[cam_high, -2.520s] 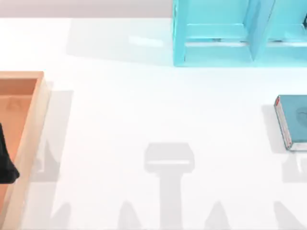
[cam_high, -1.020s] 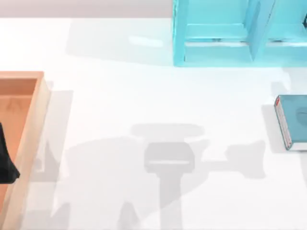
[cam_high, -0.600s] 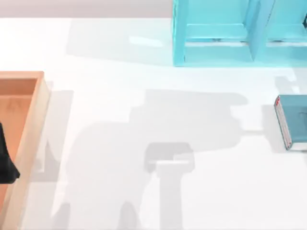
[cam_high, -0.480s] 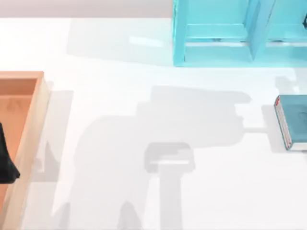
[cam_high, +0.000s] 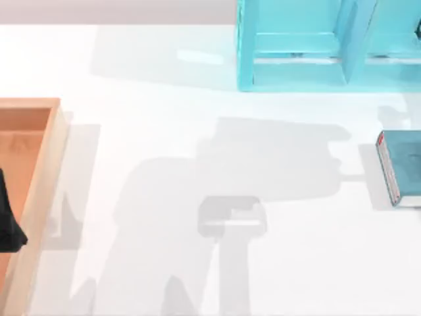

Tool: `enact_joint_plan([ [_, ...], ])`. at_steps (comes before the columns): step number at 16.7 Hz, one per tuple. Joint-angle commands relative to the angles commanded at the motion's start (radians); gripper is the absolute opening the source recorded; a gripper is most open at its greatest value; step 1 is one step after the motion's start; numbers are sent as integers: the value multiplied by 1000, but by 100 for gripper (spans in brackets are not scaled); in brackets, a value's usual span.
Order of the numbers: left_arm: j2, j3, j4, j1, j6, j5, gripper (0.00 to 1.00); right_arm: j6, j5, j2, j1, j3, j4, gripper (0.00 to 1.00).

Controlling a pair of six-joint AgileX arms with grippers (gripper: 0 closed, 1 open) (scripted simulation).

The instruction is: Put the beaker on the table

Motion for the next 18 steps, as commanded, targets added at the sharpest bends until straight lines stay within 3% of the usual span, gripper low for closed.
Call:
enact_joint_plan([
  [7, 0, 0, 0, 0, 0, 0, 100, 2, 0, 6, 2, -308, 315, 100],
  [13, 0, 0, 0, 0, 0, 0, 100, 2, 0, 8, 2, -345, 353, 100],
  [18, 0, 0, 0, 0, 0, 0, 100, 2, 0, 8, 2, -345, 353, 62],
])
